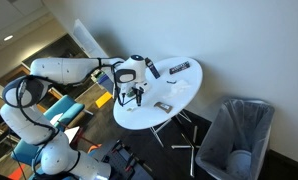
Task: Use the spoon to pick up the contents in the mug
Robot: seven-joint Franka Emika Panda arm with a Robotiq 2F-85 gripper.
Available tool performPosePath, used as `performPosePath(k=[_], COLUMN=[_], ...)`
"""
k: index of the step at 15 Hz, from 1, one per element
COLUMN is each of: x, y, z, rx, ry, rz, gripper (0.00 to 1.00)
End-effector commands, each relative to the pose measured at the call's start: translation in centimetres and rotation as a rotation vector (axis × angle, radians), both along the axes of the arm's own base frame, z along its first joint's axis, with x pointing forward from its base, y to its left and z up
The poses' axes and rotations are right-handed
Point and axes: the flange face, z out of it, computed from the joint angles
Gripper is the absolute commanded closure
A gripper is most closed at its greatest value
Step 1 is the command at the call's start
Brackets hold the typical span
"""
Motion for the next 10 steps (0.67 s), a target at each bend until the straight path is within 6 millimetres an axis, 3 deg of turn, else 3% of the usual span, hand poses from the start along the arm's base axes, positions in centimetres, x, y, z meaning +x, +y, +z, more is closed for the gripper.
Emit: performPosePath(k=[1, 6, 7, 8, 10], x=[-0.13, 0.03, 0.06, 0.08, 0.12], y=[-0.1, -0.05, -0.01, 0.03, 0.05], z=[-0.41, -0.8, -0.83, -0.84, -0.67], rx=[-0.027, -0.028, -0.027, -0.026, -0.029], ry=[-0.003, -0.003, -0.003, -0.003, -0.008], rz=[-0.026, -0.028, -0.027, -0.026, -0.025], gripper=[0.97, 0.97, 0.64, 0.63, 0.49])
